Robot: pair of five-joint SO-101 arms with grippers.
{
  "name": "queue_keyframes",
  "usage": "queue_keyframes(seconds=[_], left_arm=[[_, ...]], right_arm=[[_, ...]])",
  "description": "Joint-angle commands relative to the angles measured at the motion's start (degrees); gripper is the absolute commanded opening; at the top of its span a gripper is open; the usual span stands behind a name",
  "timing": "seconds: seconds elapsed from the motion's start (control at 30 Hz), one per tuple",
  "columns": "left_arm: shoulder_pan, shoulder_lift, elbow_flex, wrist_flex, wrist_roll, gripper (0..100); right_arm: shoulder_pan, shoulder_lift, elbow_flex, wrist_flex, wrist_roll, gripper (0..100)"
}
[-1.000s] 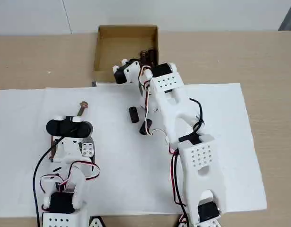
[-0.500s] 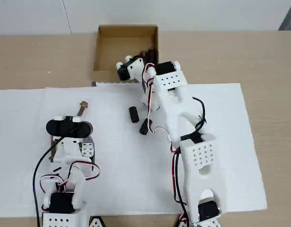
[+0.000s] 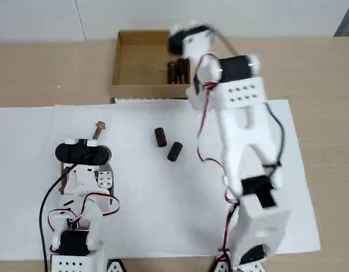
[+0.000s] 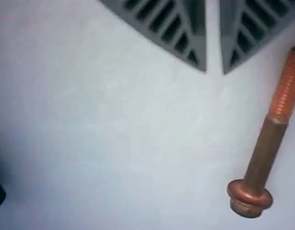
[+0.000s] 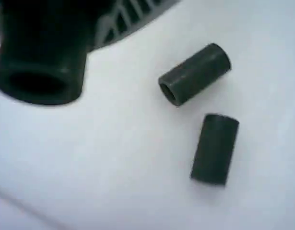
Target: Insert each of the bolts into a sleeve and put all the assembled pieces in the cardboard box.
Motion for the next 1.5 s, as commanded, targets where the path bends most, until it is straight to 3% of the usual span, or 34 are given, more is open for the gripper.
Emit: queue_keyframes(seconds=[0.0,0.2,0.63,0.8,1.0,1.47], left_arm=[[-0.2,-0.4,-0.4,0.3,-0.3,1],[-0.3,-0.4,-0.4,0.3,-0.3,1],[-0.5,-0.4,-1.4,1.2,0.1,1],[-0.9,-0.3,-11.4,8.6,0.1,1],[-7.3,0.4,-24.0,16.1,-0.3,1],[-7.7,38.2,-53.8,20.3,-0.3,1]], right_arm=[[1.5,-9.8,0.4,1.0,-6.1,0.4],[3.1,-21.4,7.5,1.3,-10.8,0.4],[10.3,-51.6,44.3,-0.2,-12.8,0.4],[15.4,-60.0,55.1,-0.6,-12.7,0.4],[18.6,-66.0,67.1,-5.2,-12.6,0.4],[19.4,-68.9,75.9,-10.7,-12.7,0.4]])
